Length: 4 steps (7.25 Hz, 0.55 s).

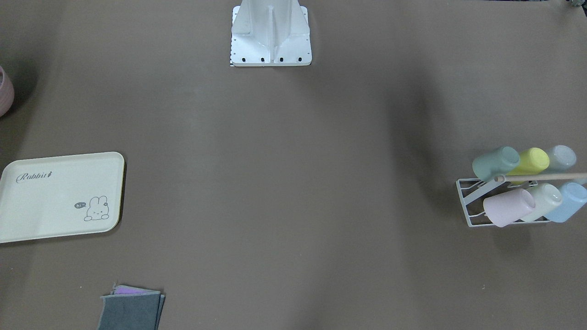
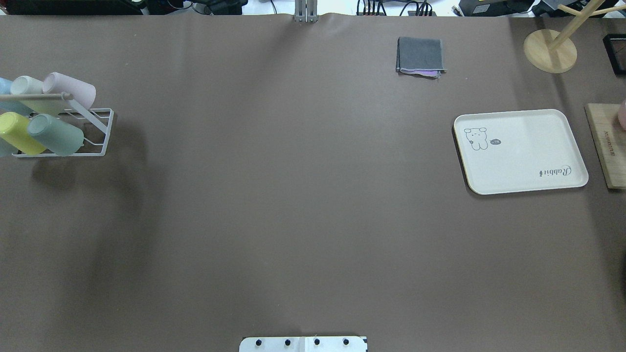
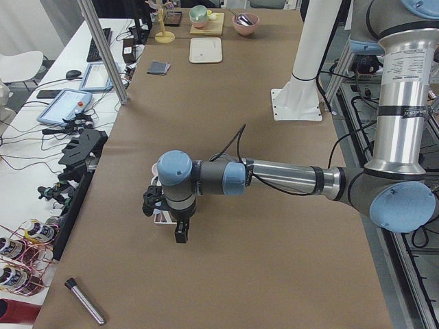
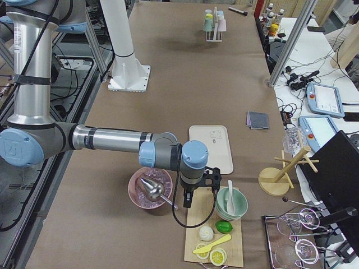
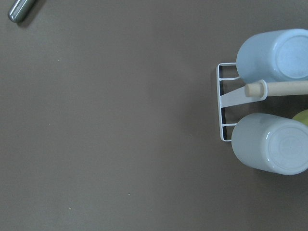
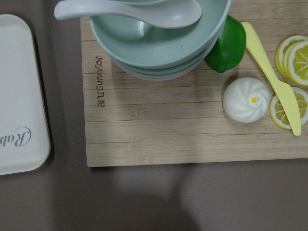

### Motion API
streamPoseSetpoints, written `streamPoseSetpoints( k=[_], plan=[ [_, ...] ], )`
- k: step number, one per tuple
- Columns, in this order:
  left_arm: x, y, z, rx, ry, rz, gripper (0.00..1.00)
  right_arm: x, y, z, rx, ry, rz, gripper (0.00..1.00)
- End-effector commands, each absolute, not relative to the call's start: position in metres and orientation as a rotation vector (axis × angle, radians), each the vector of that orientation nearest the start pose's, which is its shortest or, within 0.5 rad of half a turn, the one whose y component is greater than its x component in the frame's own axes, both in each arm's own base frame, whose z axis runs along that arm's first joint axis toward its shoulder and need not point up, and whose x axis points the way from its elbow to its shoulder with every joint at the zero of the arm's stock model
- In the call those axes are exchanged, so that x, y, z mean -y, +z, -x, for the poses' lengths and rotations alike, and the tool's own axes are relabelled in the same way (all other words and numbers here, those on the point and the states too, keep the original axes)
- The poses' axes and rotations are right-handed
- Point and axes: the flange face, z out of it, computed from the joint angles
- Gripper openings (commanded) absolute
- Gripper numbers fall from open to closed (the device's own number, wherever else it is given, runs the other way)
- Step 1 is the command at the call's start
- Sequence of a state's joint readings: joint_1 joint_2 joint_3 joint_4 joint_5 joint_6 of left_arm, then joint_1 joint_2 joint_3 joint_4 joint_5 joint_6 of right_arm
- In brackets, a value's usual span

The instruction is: Pick up and place green cup on tray

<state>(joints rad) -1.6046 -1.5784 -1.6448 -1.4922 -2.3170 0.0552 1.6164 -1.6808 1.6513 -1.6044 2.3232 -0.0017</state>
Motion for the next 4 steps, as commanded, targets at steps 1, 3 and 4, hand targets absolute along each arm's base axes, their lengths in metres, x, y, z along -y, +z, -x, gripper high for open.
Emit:
streamPoseSetpoints(
  k=[1, 3, 4],
  plan=[
    [0.493, 0.647, 0.086, -0.743, 0.039, -0.064, 0.98, 0.439, 0.676, -0.085, 0.754, 0.067, 0.050, 1.00],
    [0.493, 0.643, 0.087, -0.743, 0.067, -0.084, 0.98, 0.443, 0.673, -0.084, 0.756, 0.059, 0.037, 1.00],
    [0.492, 0.642, 0.091, -0.741, 0.061, -0.085, 0.98, 0.449, 0.677, -0.068, 0.750, 0.021, 0.041, 1.00]
  ],
)
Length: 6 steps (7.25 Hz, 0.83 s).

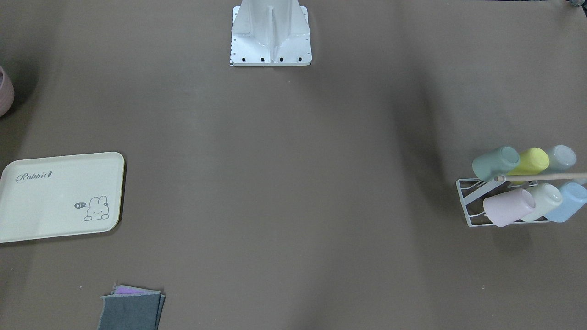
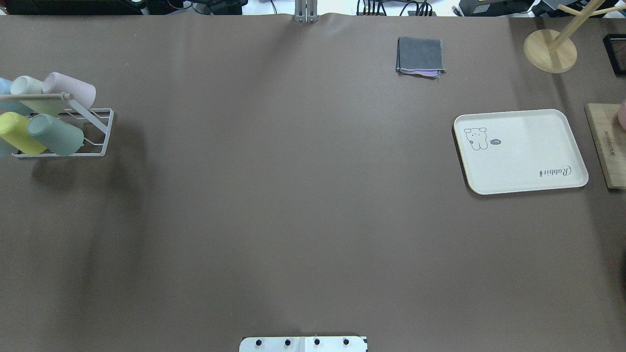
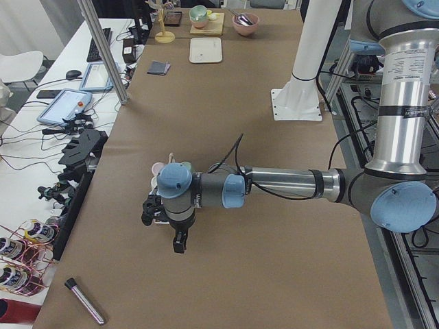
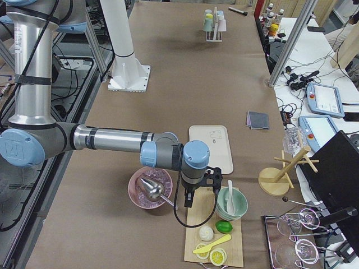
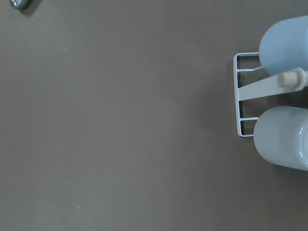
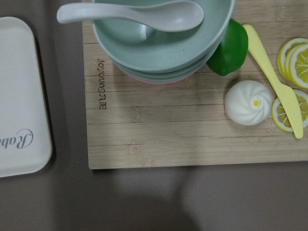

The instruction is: Pick up and place green cup on tray

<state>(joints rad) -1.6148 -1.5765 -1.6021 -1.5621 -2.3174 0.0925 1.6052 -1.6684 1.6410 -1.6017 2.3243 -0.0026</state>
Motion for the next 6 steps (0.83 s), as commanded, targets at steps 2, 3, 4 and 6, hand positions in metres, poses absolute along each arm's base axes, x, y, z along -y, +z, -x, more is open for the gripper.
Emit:
streamPoseSetpoints(
  k=[2, 3, 4, 6],
  plan=[
    [0.485, 0.637, 0.091, -0.743, 0.067, -0.102, 0.98, 0.475, 0.688, -0.031, 0.767, 0.162, 0.141, 0.99],
    [0.486, 0.623, 0.091, -0.741, 0.077, -0.127, 0.98, 0.493, 0.694, -0.010, 0.778, 0.130, 0.106, 0.99],
    [0.485, 0.605, 0.090, -0.758, 0.084, -0.153, 0.98, 0.519, 0.696, -0.001, 0.789, 0.153, 0.091, 0.99],
    [0.462, 0.547, 0.087, -0.763, 0.109, -0.247, 0.98, 0.532, 0.675, 0.032, 0.805, 0.196, 0.123, 0.99]
  ],
)
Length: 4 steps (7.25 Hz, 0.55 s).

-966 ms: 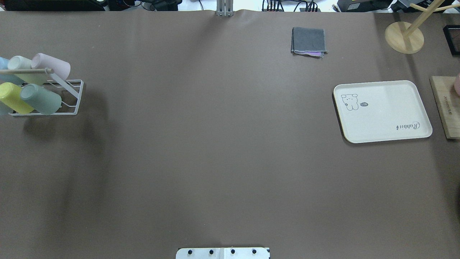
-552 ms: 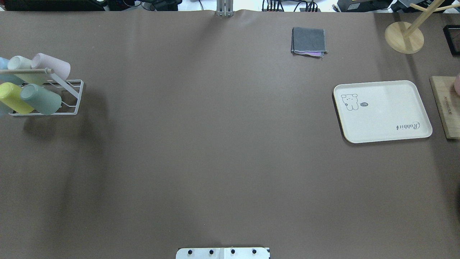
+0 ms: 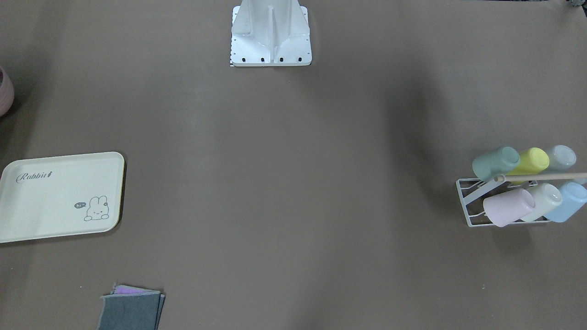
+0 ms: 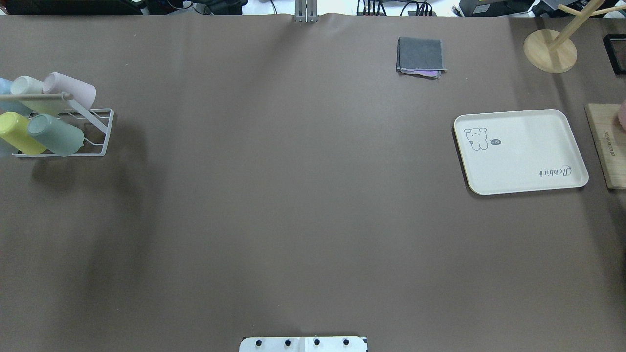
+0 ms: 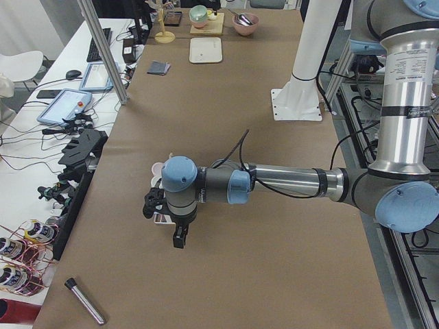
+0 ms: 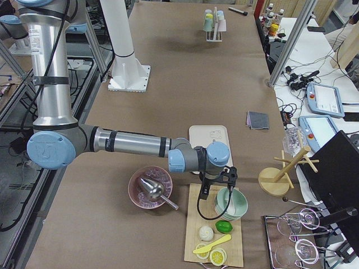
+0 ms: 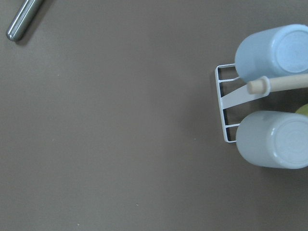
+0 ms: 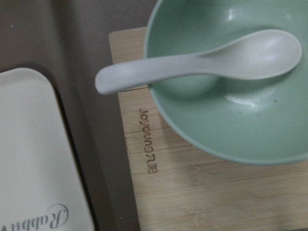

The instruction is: Pick up and place green cup on tray

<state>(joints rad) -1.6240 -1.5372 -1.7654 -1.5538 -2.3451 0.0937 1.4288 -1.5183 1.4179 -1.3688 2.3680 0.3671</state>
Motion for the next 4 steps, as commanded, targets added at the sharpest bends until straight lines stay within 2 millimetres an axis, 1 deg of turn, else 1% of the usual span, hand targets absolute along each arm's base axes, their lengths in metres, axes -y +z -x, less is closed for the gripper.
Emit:
streamPoseSetpoints(
  k=[1, 2, 3, 4],
  plan=[
    [0.456, 0.516, 0.087, -0.770, 0.050, -0.250, 0.98, 0.536, 0.669, 0.050, 0.807, 0.177, 0.124, 0.99],
    [0.443, 0.476, 0.084, -0.774, 0.031, -0.236, 0.98, 0.541, 0.662, 0.067, 0.805, 0.155, 0.128, 0.99],
    [0.444, 0.440, 0.067, -0.777, 0.076, -0.261, 0.98, 0.541, 0.659, 0.087, 0.799, 0.119, 0.134, 0.99],
    [0.448, 0.419, 0.018, -0.803, 0.101, -0.212, 0.98, 0.541, 0.666, 0.102, 0.798, 0.085, 0.124, 0.99]
  ],
)
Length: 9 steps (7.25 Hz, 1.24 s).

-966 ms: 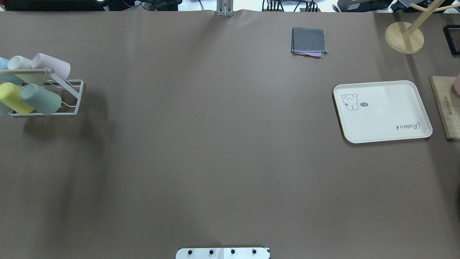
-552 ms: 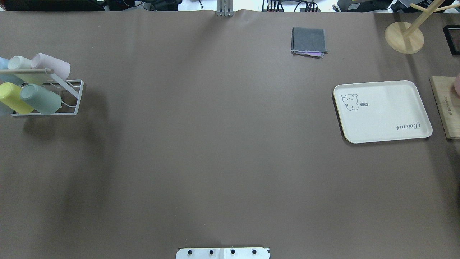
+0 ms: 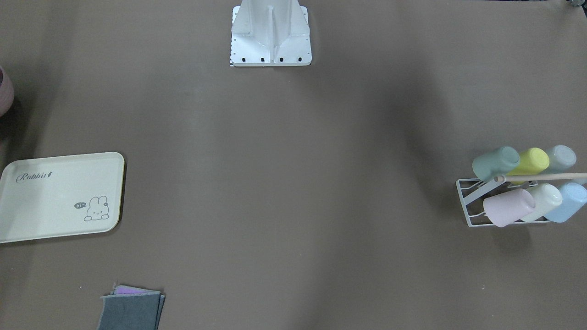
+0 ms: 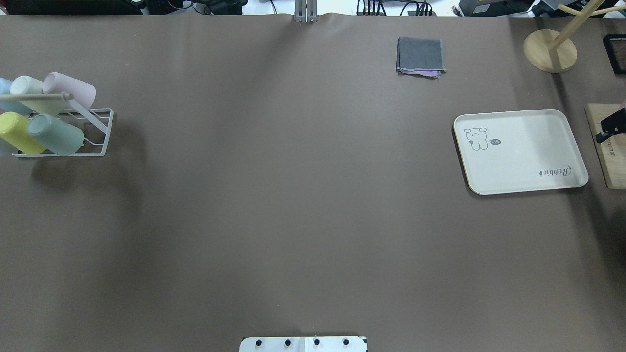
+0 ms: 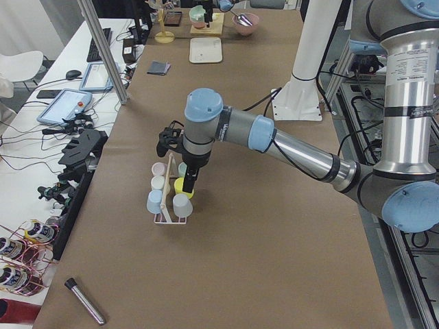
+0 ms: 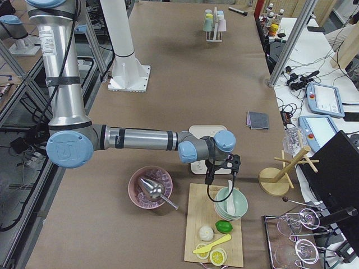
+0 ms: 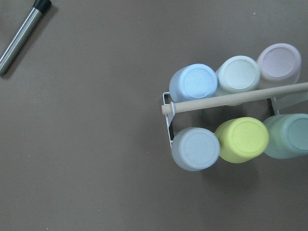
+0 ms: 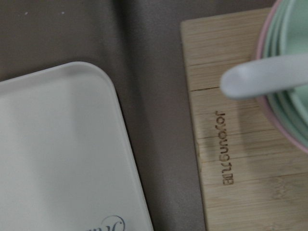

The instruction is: Pick up and place green cup on tray

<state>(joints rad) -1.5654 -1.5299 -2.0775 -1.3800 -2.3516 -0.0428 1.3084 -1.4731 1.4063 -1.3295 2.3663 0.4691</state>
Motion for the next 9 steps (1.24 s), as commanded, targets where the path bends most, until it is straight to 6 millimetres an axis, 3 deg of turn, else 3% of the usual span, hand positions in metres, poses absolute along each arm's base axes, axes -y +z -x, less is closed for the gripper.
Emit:
streamPoseSetpoints(
  k=[1, 3, 4, 5, 6, 7, 9],
  plan=[
    [0.464, 0.389, -0.039, -0.825, 0.069, -0.156, 0.98, 0.539, 0.679, 0.109, 0.794, 0.070, 0.120, 0.99],
    [0.465, 0.348, -0.121, -0.841, 0.228, -0.174, 0.98, 0.540, 0.682, 0.128, 0.772, 0.038, 0.123, 0.99],
    [0.445, 0.326, -0.174, -0.718, 0.403, -0.286, 0.98, 0.541, 0.685, 0.134, 0.765, 0.031, 0.131, 0.99],
    [0.438, 0.323, -0.186, -0.577, 0.638, -0.416, 0.98, 0.540, 0.688, 0.137, 0.762, 0.028, 0.137, 0.97],
    [0.440, 0.325, -0.186, -0.487, 0.866, -0.500, 0.98, 0.539, 0.690, 0.139, 0.760, 0.025, 0.143, 0.83],
    [0.438, 0.328, -0.200, -0.360, 1.017, -0.551, 0.98, 0.544, 0.685, 0.142, 0.763, 0.021, 0.137, 0.67],
    [0.425, 0.327, -0.239, -0.103, 1.253, -0.621, 0.98, 0.544, 0.684, 0.146, 0.762, 0.015, 0.139, 0.53]
  ],
)
